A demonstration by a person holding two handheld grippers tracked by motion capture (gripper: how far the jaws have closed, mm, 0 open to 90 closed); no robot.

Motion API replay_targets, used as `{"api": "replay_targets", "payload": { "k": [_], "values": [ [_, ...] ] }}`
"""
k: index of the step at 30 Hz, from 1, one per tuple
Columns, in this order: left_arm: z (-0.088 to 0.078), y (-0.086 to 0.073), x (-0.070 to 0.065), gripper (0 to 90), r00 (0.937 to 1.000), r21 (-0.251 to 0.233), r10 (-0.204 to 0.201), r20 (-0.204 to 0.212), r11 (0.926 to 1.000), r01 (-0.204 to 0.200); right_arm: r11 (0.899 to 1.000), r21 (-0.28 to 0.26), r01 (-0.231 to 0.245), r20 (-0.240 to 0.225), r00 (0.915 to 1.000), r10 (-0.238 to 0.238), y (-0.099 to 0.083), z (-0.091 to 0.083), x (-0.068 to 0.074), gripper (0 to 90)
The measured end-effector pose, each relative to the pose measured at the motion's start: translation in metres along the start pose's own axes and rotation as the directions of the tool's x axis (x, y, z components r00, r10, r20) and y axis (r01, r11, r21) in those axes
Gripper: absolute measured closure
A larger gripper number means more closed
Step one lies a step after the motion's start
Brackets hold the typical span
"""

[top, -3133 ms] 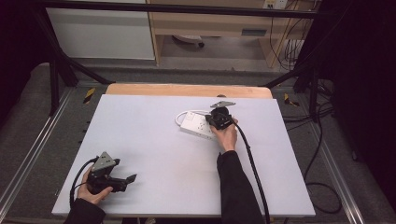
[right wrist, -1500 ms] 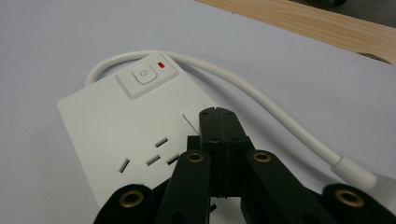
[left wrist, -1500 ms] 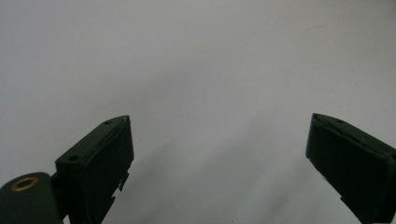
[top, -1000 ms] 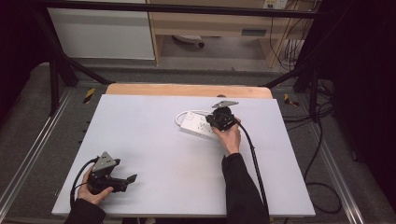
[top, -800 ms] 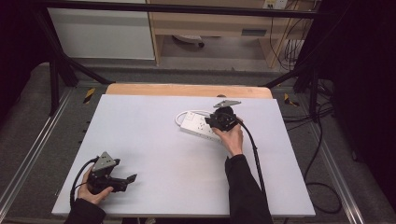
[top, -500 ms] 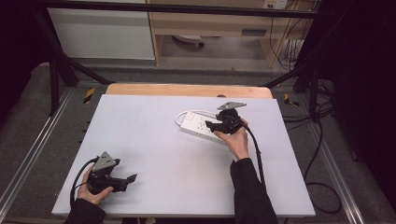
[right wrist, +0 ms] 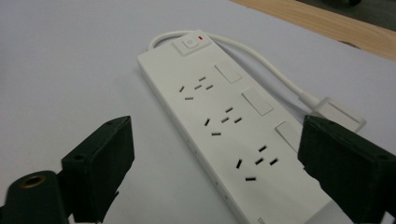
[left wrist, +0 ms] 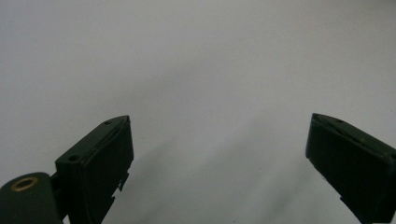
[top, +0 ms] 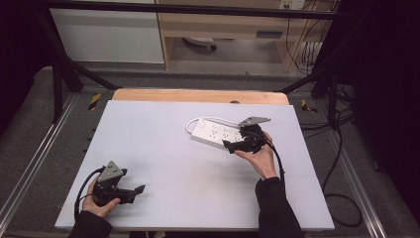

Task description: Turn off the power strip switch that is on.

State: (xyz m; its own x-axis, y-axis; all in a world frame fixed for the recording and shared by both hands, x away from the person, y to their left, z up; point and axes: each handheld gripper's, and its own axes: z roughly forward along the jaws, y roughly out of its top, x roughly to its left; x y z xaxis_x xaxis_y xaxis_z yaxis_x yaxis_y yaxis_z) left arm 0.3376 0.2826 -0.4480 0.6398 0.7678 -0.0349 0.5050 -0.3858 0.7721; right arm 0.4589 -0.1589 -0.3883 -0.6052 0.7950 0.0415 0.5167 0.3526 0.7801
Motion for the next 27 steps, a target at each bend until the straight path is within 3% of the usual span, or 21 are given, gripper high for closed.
{"api": "replay_targets", "payload": {
  "k": [7,11,27],
  "values": [
    [0.0,0.0,0.0,7.4,1.0,0.0,0.0,0.0,1.0,0.0,1.0,0.004,-0.001,-0.017,0.9999,0.001,-0.011,-0.012,0.001,2.8],
    [0.0,0.0,0.0,7.4,1.0,0.001,-0.001,0.0,1.0,0.001,1.0,-0.013,-0.001,-0.035,0.9994,0.0,-0.019,-0.019,0.001,1.9],
    [0.0,0.0,0.0,7.4,1.0,0.002,-0.002,-0.002,1.0,0.002,1.0,0.011,0.023,-0.062,0.9978,-0.022,-0.062,-0.042,0.0,0.9]
  ]
}}
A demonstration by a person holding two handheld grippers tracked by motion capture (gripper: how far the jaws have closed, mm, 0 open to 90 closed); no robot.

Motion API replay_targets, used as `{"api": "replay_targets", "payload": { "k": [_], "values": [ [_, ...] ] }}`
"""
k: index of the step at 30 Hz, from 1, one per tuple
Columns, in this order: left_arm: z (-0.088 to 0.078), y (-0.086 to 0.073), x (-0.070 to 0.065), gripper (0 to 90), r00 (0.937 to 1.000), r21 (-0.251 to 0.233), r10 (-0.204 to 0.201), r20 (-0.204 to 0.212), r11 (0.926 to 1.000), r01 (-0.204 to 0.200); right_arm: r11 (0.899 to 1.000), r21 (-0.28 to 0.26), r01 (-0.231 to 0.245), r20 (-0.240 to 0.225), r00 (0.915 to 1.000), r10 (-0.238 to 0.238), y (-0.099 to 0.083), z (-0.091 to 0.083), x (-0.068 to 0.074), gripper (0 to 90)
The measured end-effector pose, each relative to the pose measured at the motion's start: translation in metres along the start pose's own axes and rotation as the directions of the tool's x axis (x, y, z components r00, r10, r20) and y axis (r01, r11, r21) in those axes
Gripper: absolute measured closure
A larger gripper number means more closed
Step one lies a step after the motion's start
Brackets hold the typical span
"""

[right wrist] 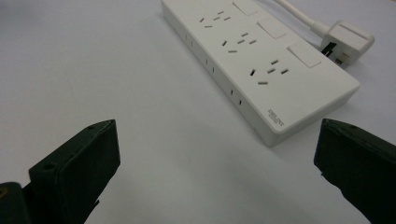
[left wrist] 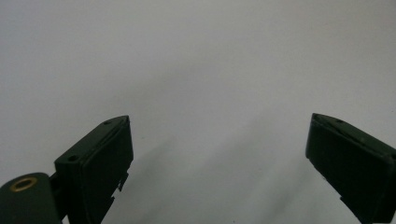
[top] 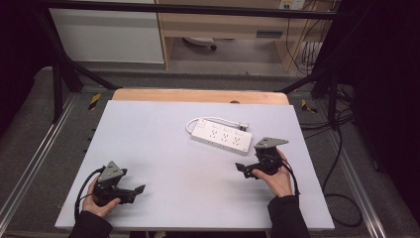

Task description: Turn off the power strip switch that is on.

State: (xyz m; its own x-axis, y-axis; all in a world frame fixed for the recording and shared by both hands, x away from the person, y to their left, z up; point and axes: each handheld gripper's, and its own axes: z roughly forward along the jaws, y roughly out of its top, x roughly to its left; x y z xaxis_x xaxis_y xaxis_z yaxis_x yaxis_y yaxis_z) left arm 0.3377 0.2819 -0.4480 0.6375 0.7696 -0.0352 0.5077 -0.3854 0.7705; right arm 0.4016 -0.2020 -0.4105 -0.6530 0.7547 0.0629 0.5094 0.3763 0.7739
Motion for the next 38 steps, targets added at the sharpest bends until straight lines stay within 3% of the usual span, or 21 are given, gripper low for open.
{"api": "replay_targets", "payload": {
  "k": [20,28,38],
  "values": [
    [0.0,0.0,-0.001,7.4,1.0,0.003,0.001,0.002,1.0,-0.001,0.998,0.041,-0.047,0.002,0.9989,0.047,-0.065,-0.027,-0.013,1.4],
    [0.0,0.0,-0.001,7.4,1.0,0.005,0.004,0.002,1.0,-0.004,0.998,0.029,-0.054,-0.002,0.9985,0.054,-0.08,-0.037,-0.018,1.6],
    [0.0,0.001,-0.002,7.4,1.0,0.005,0.004,0.001,1.0,-0.004,0.998,0.05,-0.043,-0.002,0.9991,0.043,-0.081,-0.036,-0.017,1.2]
  ]
}}
